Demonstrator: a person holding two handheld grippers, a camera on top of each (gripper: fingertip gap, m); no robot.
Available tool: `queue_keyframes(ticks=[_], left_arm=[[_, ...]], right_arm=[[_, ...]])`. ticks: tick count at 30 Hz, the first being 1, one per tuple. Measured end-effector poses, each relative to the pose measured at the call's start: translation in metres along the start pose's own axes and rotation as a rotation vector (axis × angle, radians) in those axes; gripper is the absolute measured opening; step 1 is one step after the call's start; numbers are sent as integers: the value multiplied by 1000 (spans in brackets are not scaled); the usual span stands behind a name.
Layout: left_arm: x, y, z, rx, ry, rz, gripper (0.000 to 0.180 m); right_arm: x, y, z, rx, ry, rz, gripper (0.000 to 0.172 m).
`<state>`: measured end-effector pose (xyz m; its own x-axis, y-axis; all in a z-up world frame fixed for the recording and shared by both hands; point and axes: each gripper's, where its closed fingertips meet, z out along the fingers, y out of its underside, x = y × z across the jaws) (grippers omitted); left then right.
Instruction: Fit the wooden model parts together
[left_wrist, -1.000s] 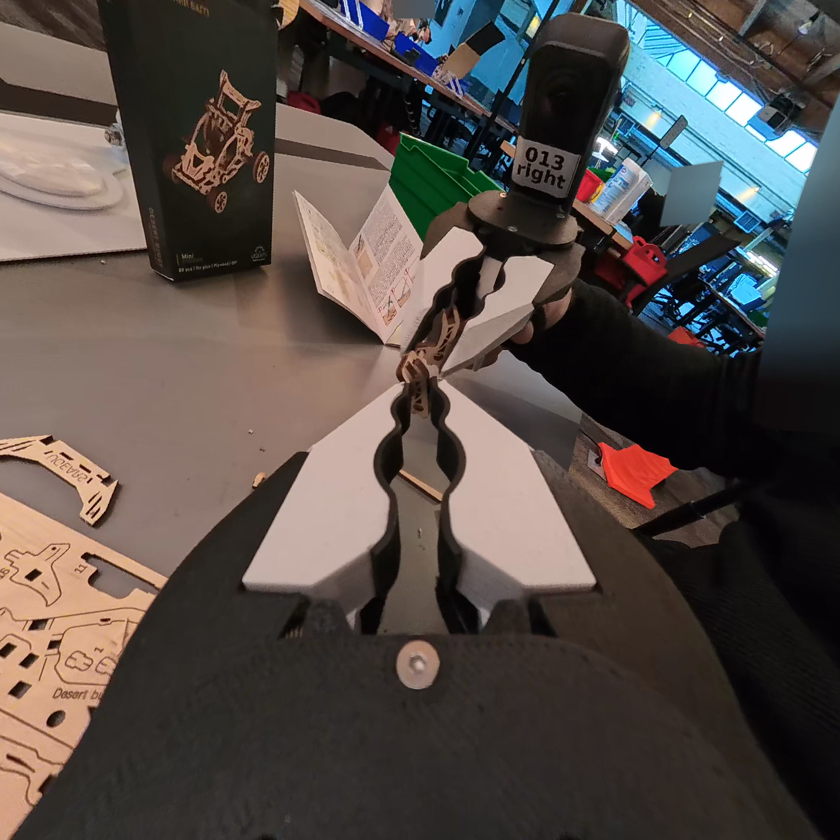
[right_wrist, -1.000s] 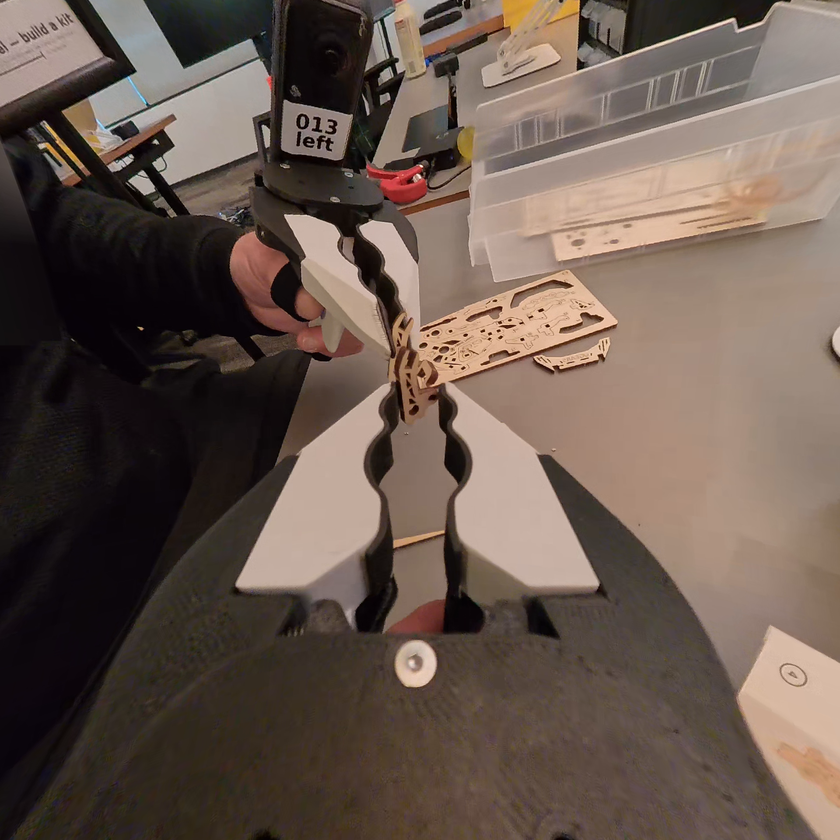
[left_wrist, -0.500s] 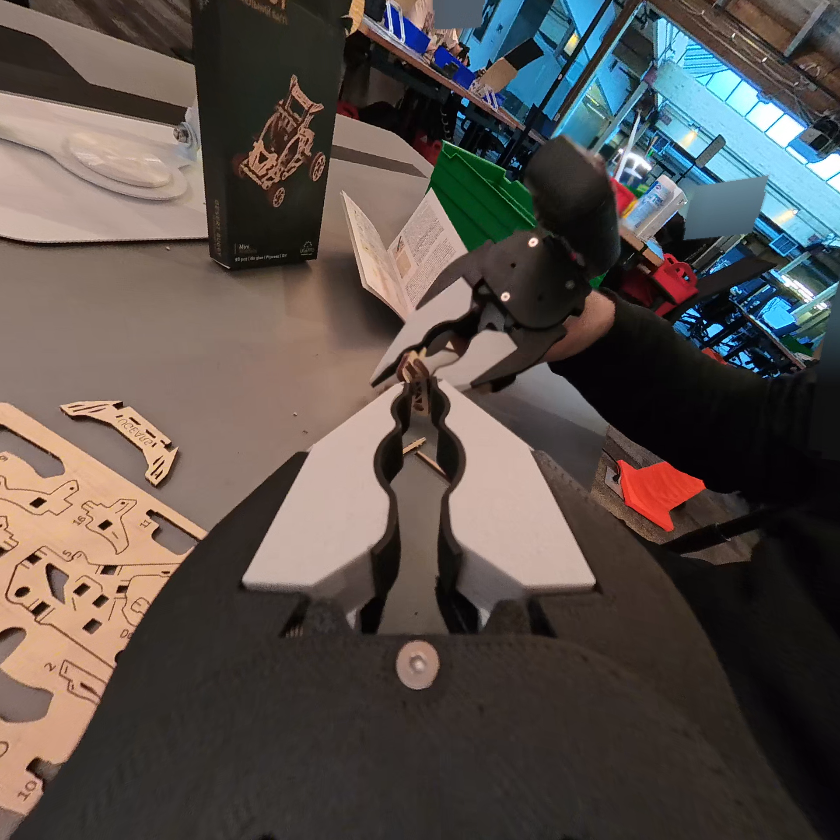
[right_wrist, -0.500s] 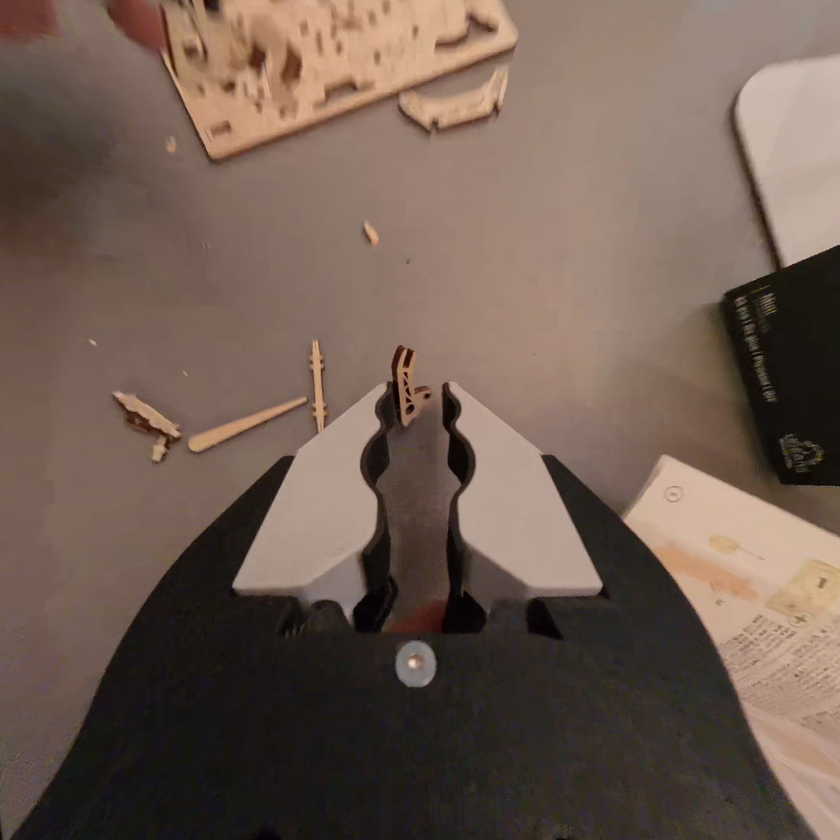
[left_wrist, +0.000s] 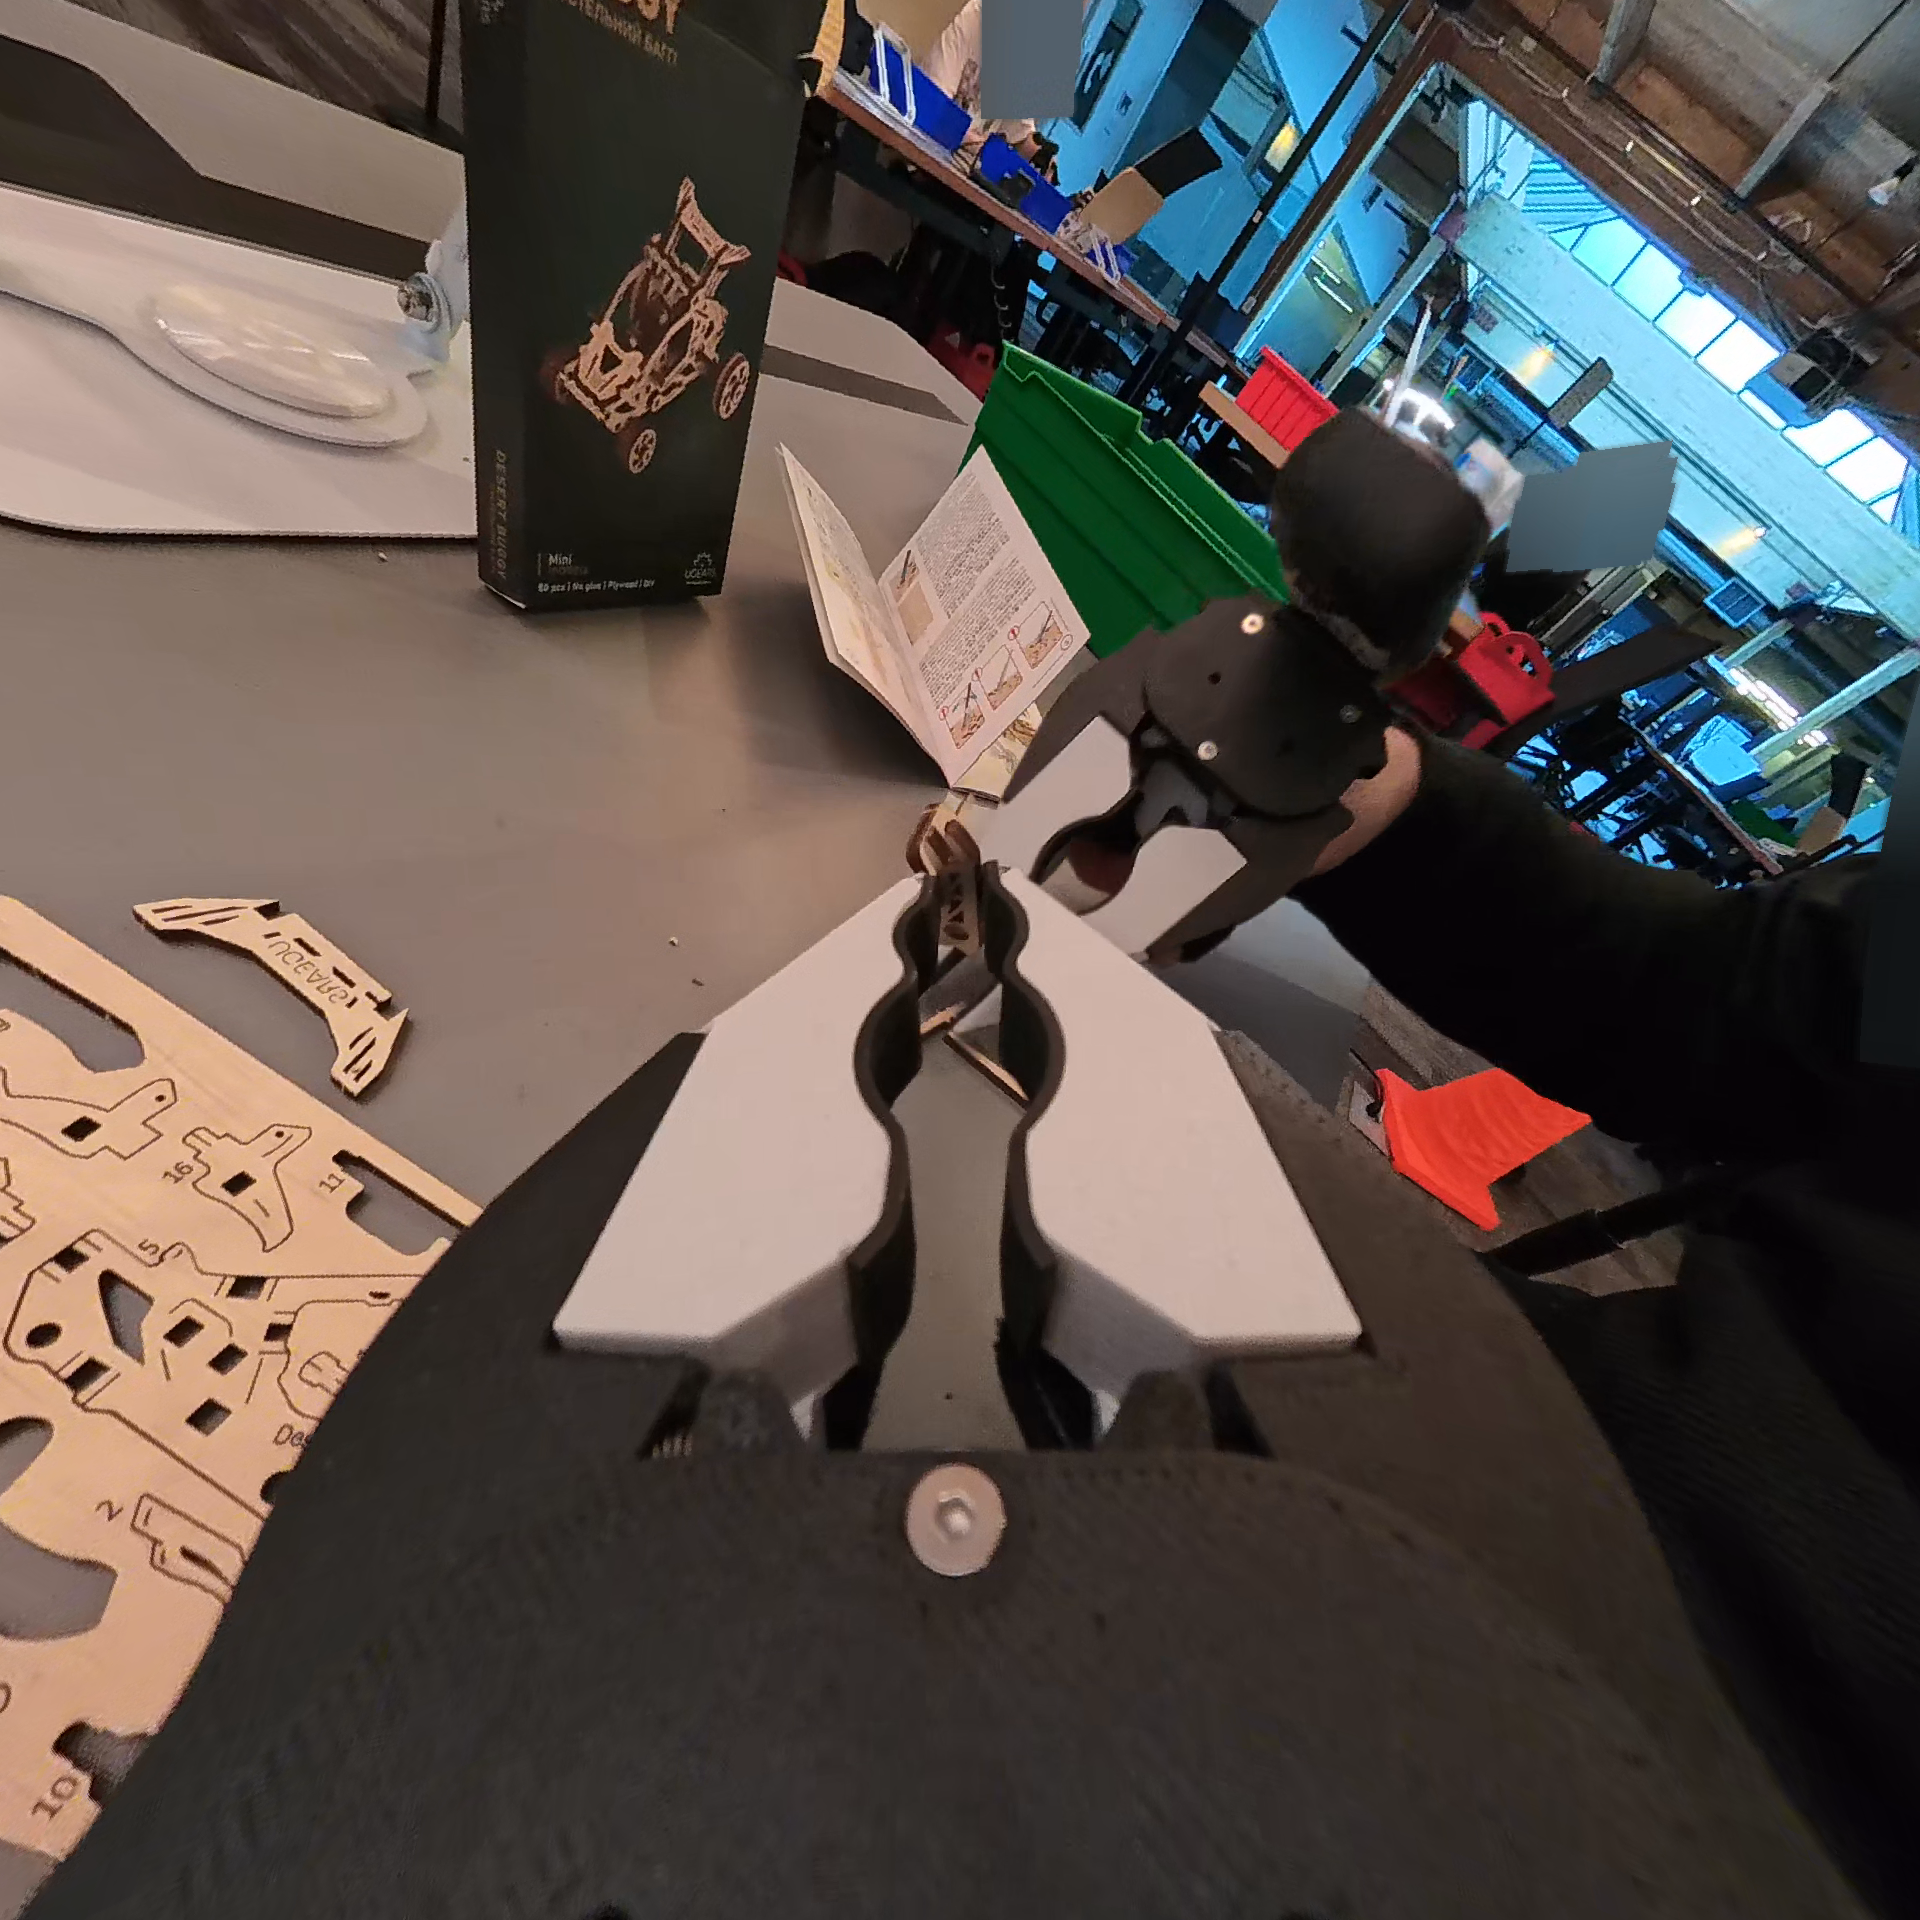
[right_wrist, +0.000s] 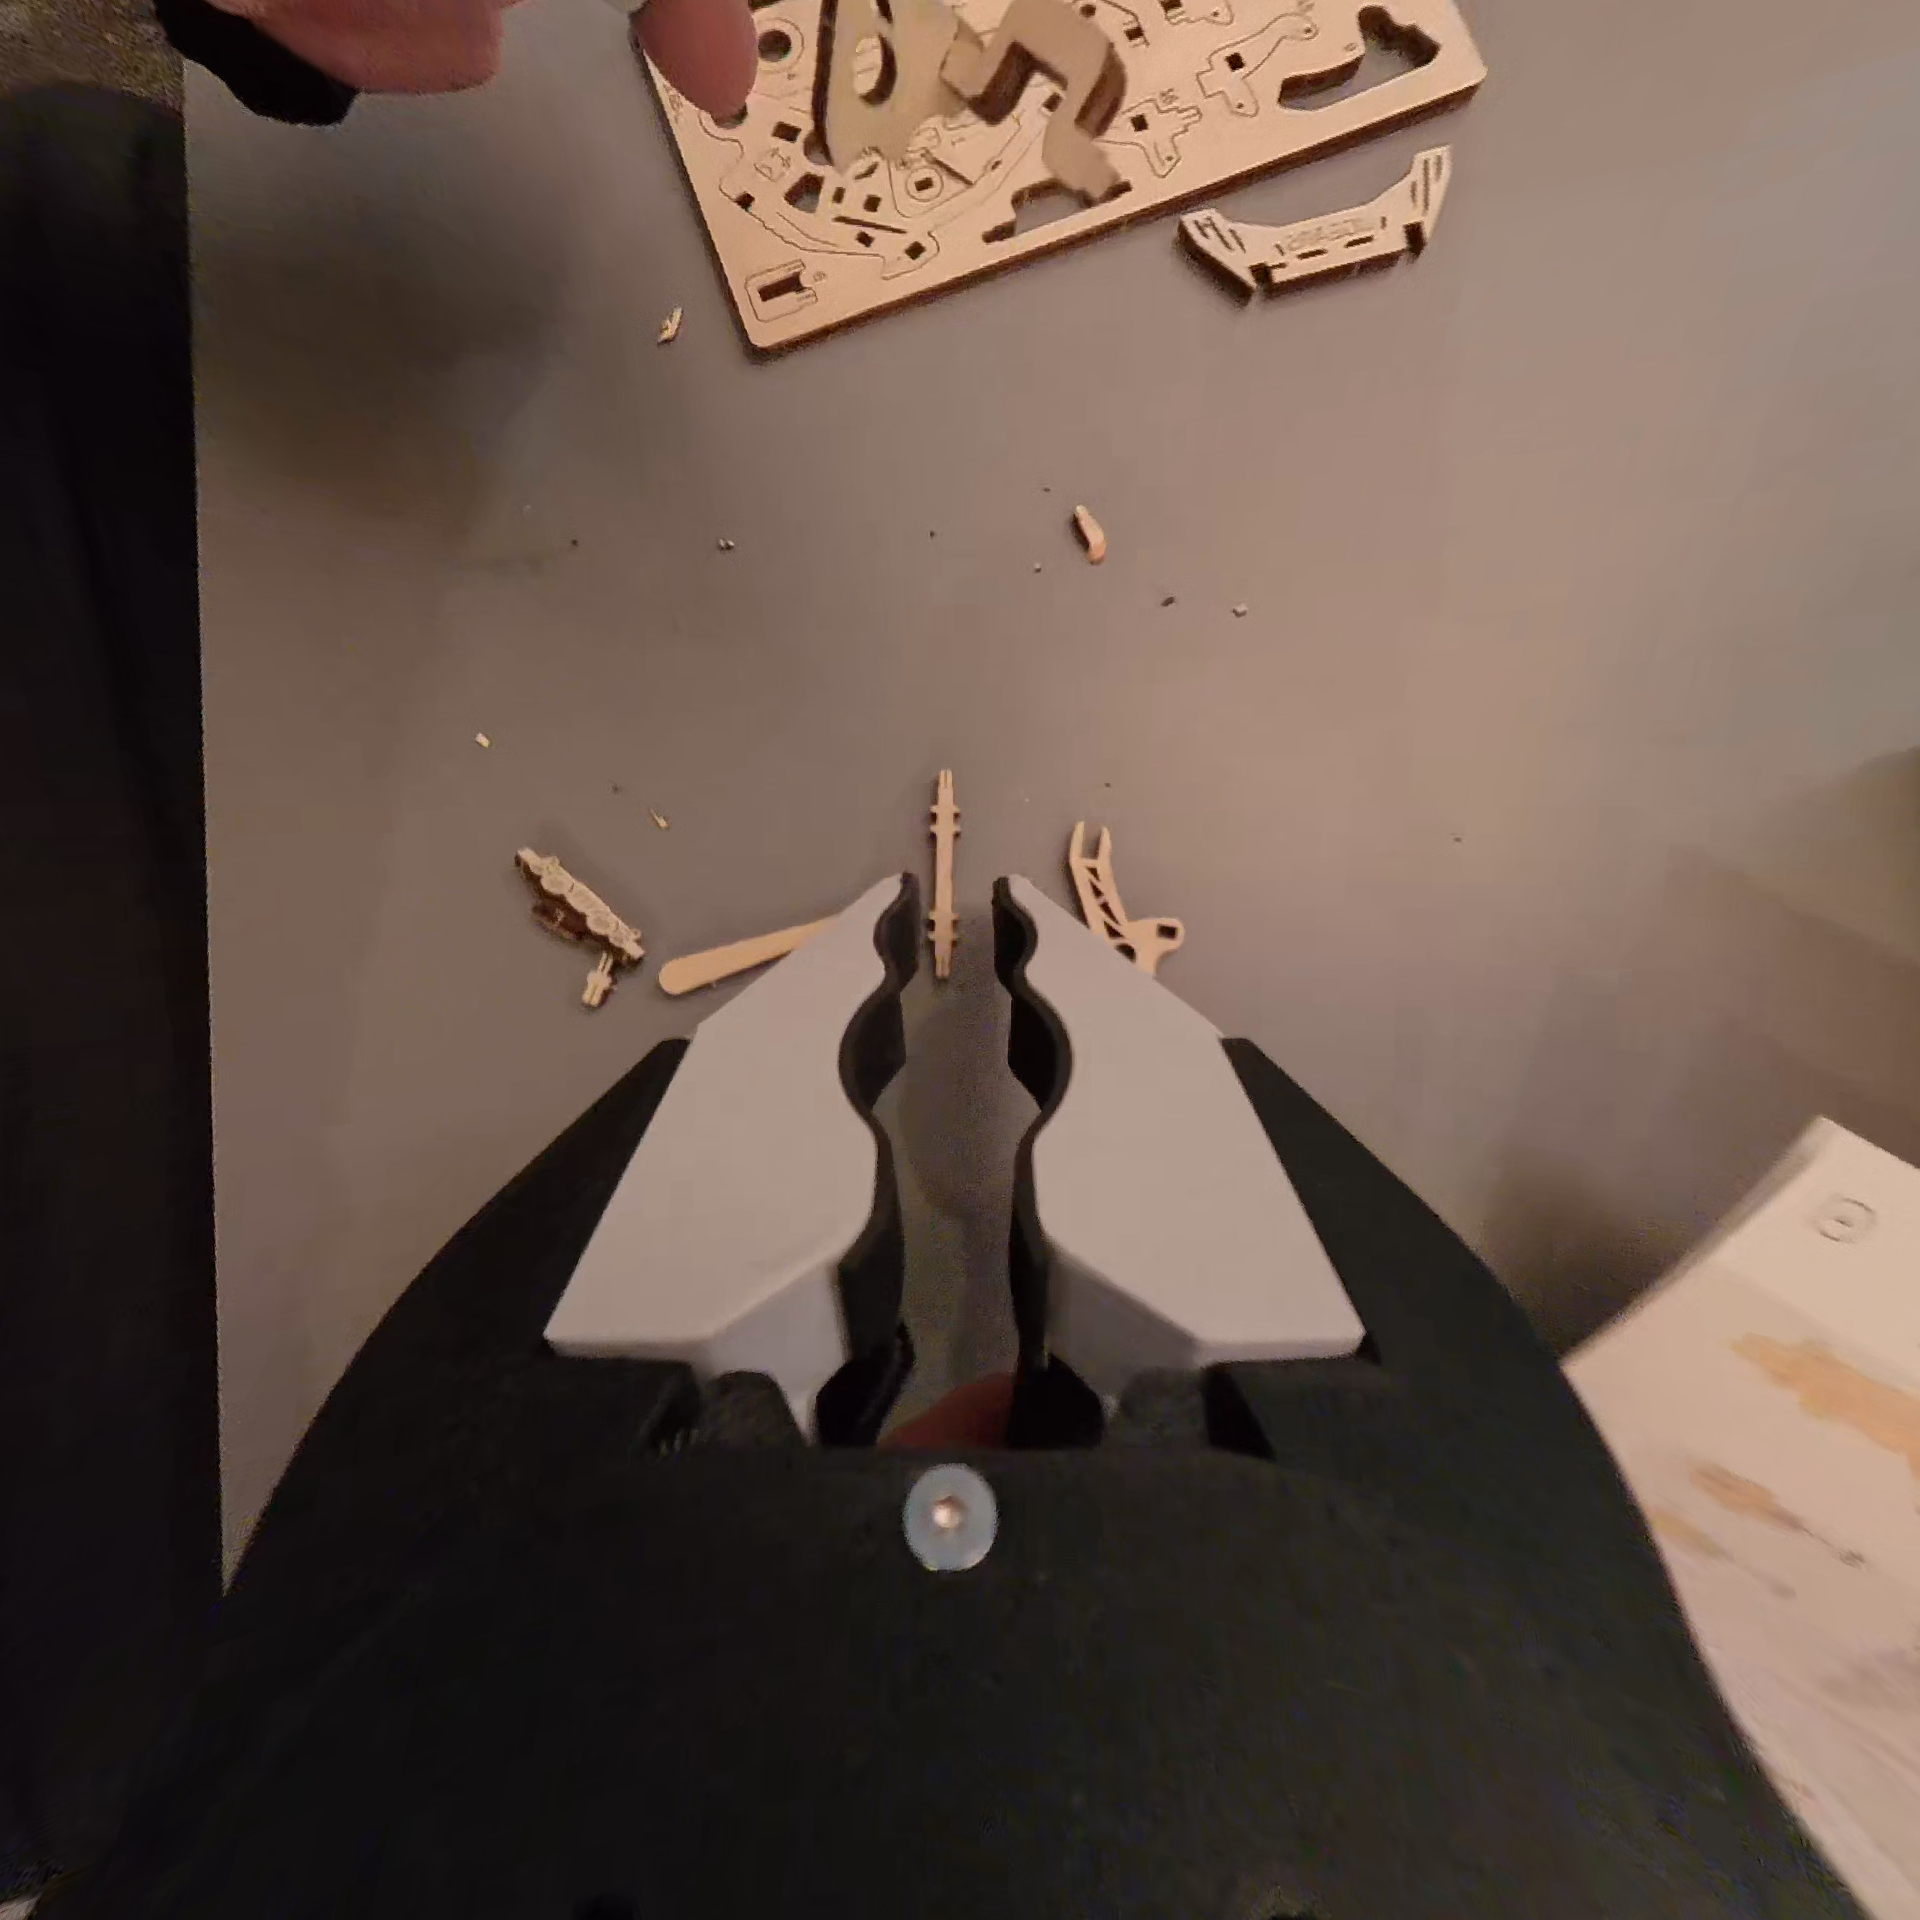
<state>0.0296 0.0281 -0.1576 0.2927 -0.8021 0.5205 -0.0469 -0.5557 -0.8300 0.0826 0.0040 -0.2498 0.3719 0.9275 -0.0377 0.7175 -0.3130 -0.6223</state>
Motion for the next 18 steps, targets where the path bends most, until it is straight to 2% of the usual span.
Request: queue_keyframes(ticks=[6,9,14,18], left_arm=[[2,-5,-2,27,23,-19,5],[1,-6,-2,34,30,-35,5],[5,-10,-2,41,59,-69,5],[7,-10,-1,31,52,-47,5]], right_arm=[[2,-2,9,-6,29,-4,3],[4,-17,-3,80,68,-66,1],[-1,-60,-40,221,236,-368,0],[-4,-79,-55,224,344,-523,0]])
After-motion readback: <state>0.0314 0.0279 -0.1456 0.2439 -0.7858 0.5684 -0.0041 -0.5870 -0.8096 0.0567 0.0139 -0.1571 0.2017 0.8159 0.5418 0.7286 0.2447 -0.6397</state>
